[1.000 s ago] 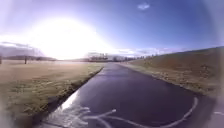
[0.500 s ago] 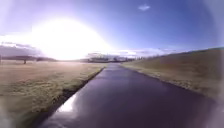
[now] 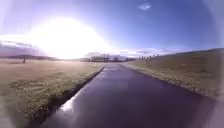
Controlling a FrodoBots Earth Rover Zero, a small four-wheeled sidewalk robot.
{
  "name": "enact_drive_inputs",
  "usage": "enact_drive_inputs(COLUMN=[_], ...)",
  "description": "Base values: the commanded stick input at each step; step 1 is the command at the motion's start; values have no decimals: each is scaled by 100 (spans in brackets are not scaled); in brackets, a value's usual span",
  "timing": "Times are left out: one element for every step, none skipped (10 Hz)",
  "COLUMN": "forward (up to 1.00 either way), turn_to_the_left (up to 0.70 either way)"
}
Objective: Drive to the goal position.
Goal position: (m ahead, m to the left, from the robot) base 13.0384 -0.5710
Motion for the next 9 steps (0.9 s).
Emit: enact_drive_inputs(forward=[100,100,100,100,100,100,100,100,100], turn_to_the_left=[2,2,2,2,2,3,3,3,3])
